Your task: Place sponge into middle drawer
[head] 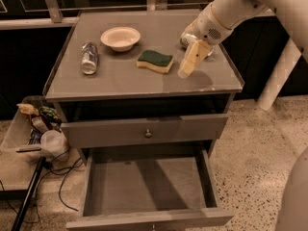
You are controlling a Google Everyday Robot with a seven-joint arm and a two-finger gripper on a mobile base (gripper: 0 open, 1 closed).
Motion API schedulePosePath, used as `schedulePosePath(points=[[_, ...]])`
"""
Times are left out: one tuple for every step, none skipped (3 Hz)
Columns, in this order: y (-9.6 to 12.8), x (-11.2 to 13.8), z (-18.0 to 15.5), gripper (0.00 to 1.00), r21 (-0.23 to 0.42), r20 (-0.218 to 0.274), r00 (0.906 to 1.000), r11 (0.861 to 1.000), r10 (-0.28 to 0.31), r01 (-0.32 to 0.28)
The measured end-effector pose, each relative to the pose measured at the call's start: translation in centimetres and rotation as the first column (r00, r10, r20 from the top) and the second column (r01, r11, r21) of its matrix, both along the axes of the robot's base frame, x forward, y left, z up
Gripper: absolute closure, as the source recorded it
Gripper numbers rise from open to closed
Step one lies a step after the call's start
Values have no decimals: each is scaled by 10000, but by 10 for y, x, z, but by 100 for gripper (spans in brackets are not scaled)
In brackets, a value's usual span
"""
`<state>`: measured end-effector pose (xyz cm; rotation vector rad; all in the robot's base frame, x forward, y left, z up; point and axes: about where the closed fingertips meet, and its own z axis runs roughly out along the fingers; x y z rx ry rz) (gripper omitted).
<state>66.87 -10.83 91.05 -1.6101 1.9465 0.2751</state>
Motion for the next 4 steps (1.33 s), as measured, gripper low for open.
schedulePosePath(points=[[7, 9, -7, 0, -15, -72, 9999, 9999, 148, -148], [15, 24, -18, 0, 46, -309, 9991, 9996, 279, -277], [19, 42, -25, 0, 219, -496, 9985, 9995, 244, -233], [26, 55, -31, 0, 387, -665, 9974, 9990, 266, -240]])
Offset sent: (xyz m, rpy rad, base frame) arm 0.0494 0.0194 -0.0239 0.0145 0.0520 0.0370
